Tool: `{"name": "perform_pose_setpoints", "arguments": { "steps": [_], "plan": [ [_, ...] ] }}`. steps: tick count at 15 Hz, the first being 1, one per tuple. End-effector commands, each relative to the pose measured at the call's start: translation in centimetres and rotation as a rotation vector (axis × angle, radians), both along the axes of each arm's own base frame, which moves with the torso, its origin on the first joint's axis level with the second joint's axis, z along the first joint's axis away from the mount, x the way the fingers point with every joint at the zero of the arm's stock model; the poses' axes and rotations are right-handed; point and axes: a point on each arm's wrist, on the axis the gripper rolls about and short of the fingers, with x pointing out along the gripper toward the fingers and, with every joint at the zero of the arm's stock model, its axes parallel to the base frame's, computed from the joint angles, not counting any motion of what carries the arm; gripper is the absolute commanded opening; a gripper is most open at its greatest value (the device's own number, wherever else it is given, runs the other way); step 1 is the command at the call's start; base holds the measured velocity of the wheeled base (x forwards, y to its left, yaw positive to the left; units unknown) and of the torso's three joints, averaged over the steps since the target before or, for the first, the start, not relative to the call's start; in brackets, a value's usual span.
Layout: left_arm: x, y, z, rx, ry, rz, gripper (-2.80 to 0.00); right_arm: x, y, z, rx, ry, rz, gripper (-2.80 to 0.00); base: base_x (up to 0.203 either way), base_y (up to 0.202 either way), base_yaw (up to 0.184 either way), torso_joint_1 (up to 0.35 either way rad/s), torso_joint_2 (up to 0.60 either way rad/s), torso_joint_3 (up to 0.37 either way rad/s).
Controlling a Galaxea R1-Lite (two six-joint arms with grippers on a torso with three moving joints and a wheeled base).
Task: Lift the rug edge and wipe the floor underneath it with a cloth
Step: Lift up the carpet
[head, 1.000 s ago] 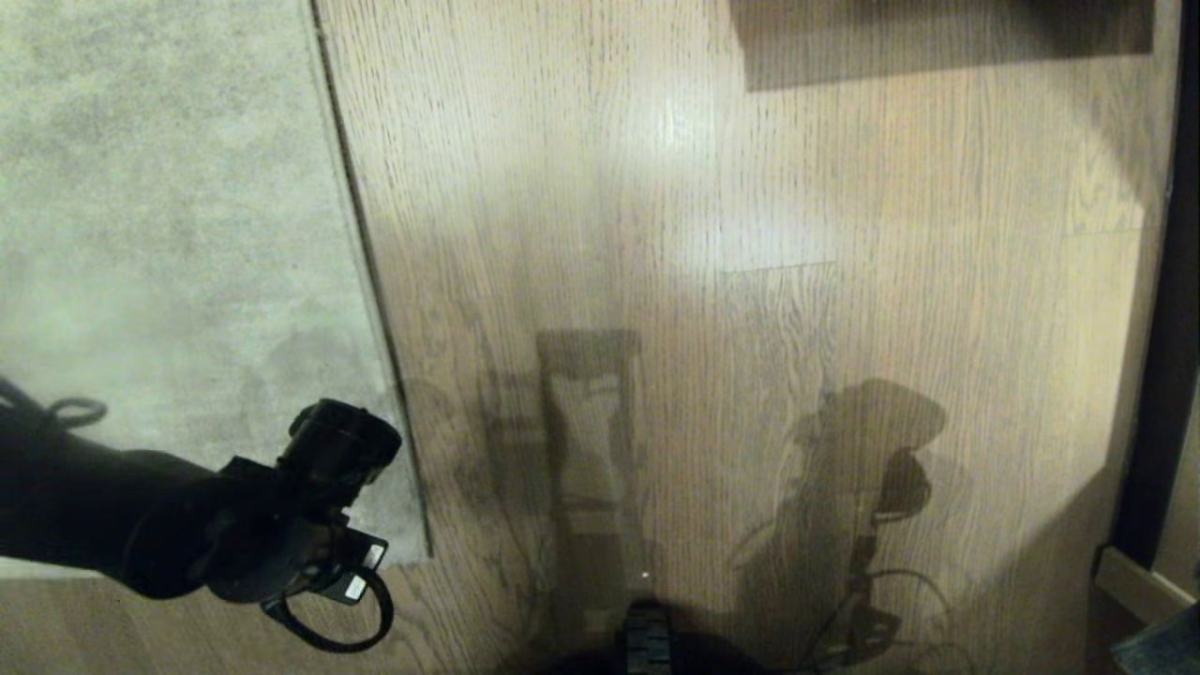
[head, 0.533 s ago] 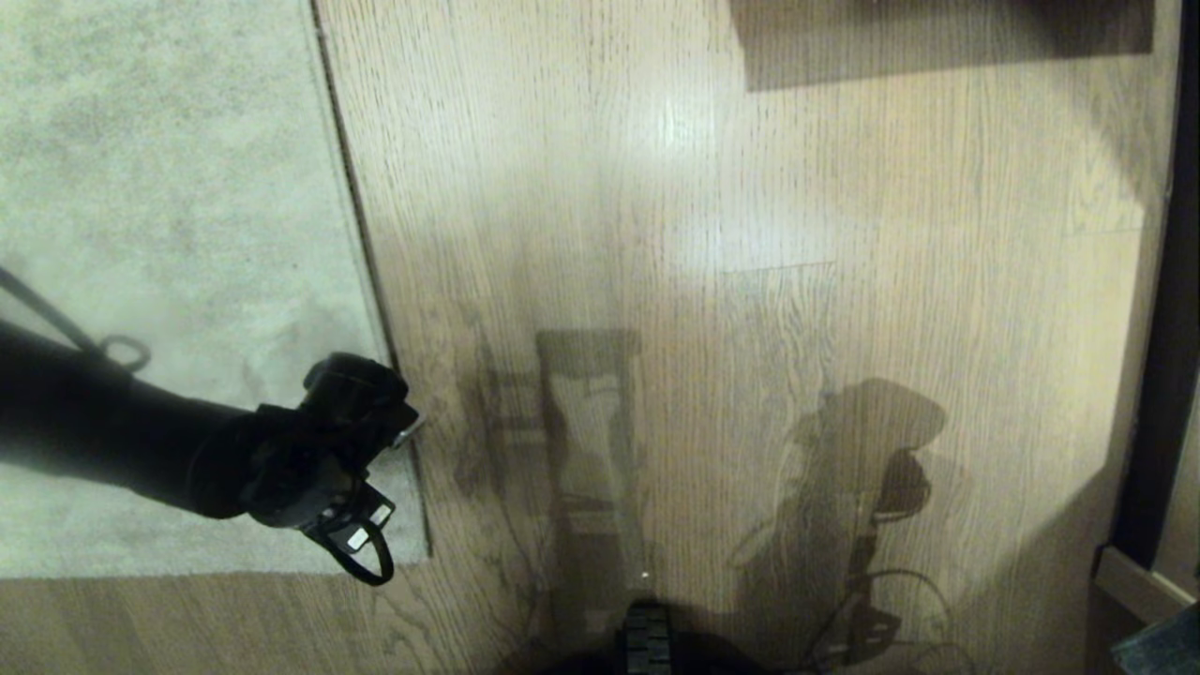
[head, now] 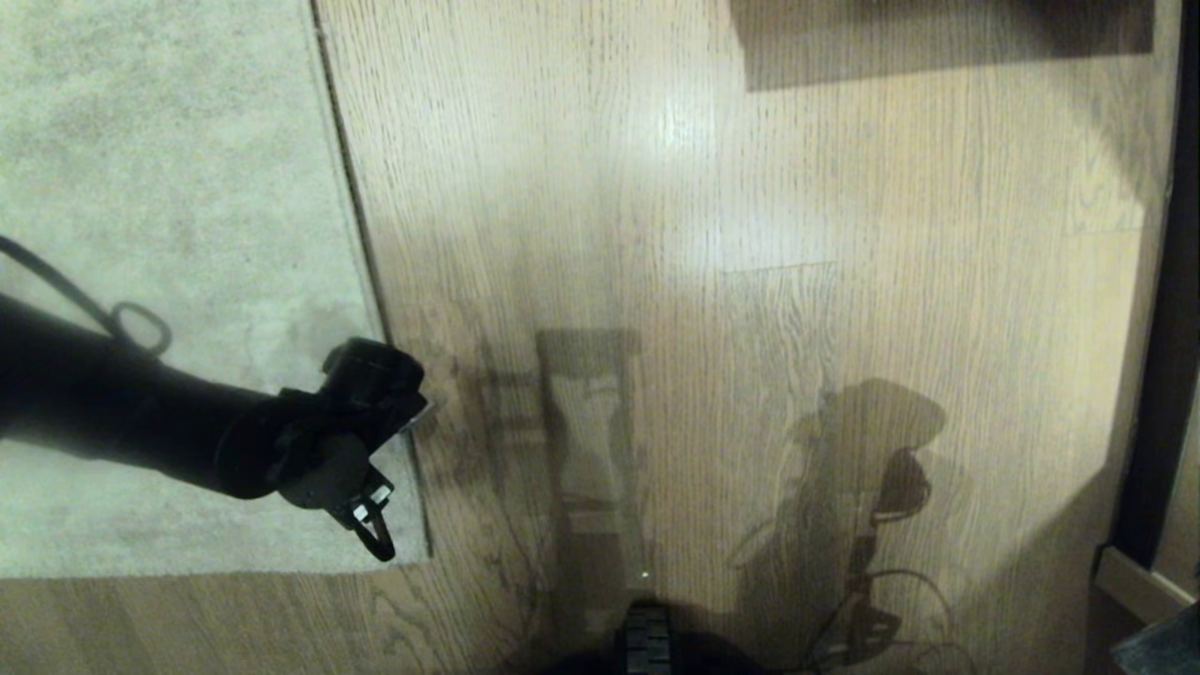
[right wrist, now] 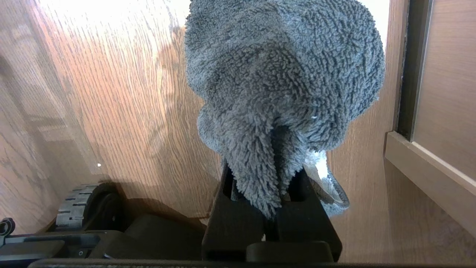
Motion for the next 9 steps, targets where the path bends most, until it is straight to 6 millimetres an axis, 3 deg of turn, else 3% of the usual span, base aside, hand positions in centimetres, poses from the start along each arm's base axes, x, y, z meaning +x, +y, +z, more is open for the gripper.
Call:
{"name": "perform_pose_setpoints", "arguments": {
  "steps": [1,9],
  "plan": [
    [-0.2,-0.6,0.4,-0.012,-0.03,-0.006,0.0,0.0,0.0,0.0,0.001,0.001,0.0,-2.8,0.0,0.0,0.0,0.0,0.0,0.0],
    [-0.7,-3.5,1.3,0.06,-0.282,0.124,0.0,0.0,0.0,0.0,0.001,0.0,0.0,-2.8,0.0,0.0,0.0,0.0,0.0,0.0]
  ]
}}
